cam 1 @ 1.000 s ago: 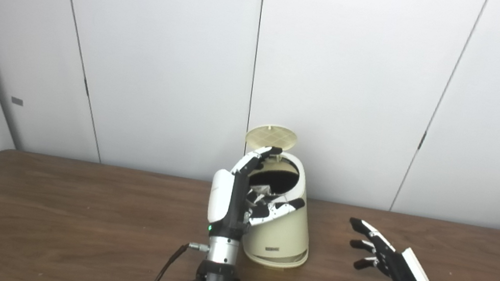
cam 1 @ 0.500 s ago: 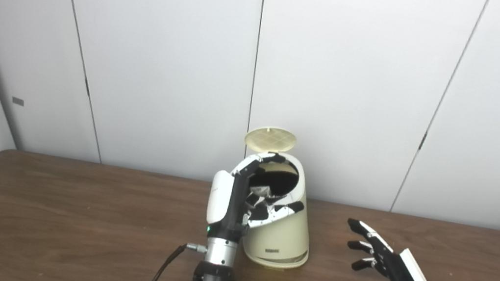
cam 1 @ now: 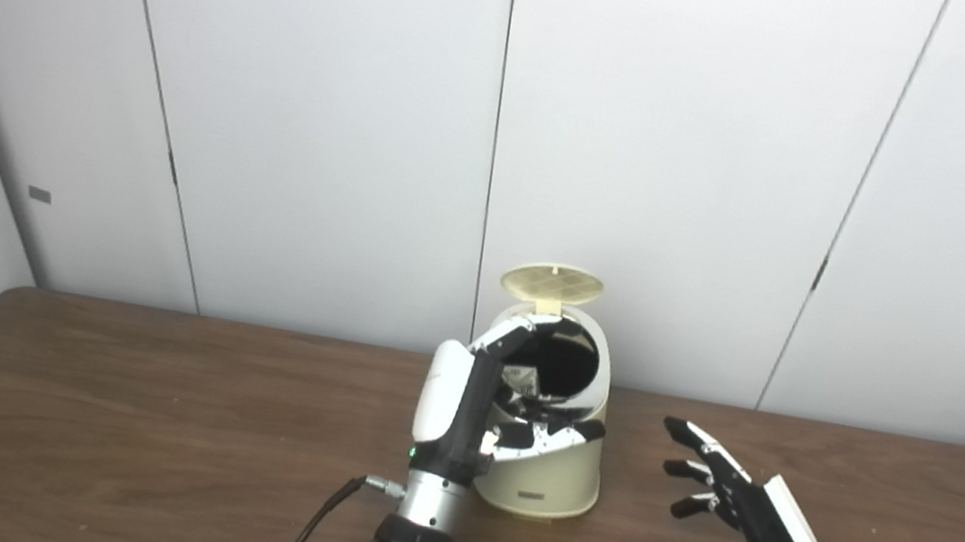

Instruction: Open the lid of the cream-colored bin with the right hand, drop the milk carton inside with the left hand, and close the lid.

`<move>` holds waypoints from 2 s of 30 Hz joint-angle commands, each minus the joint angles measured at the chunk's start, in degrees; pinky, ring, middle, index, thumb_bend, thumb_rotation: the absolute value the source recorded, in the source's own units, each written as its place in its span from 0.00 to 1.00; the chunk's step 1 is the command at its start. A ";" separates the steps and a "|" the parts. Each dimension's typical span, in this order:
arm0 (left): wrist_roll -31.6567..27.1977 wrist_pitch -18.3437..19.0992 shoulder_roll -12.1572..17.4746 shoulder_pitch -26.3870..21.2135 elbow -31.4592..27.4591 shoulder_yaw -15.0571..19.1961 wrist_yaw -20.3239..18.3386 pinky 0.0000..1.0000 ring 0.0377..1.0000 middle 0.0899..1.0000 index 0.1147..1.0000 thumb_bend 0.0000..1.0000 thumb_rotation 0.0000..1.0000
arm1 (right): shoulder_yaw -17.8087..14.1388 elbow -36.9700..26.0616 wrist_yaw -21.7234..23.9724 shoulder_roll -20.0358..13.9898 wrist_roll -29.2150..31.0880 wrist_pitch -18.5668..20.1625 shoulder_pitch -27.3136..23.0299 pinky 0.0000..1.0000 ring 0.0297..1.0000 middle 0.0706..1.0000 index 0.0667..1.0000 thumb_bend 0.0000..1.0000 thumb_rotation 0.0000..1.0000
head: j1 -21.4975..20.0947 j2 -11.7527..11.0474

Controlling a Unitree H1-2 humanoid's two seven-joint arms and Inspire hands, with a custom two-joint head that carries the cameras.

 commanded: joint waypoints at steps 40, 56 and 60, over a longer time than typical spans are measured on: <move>-10.30 5.02 5.49 2.65 -24.37 18.02 -23.95 0.75 0.82 0.83 0.83 0.81 0.17 | -0.28 0.56 -1.29 -1.08 -0.24 -1.26 -4.23 0.65 0.80 0.89 0.88 0.78 0.28 | 0.94 -0.86; -16.42 16.04 6.77 13.20 -34.12 30.60 -35.75 0.85 0.90 0.94 1.00 0.84 0.34 | -0.41 0.84 -1.37 -2.32 -0.51 -2.20 -4.87 0.64 0.79 0.89 0.87 0.79 0.34 | 1.60 -0.78; -17.21 16.40 6.88 15.34 -33.35 31.73 -37.32 0.80 0.86 0.90 0.98 0.86 0.35 | -0.42 1.07 -1.37 -2.51 -0.40 -2.66 -5.53 0.64 0.79 0.88 0.87 0.79 0.34 | 1.68 -0.85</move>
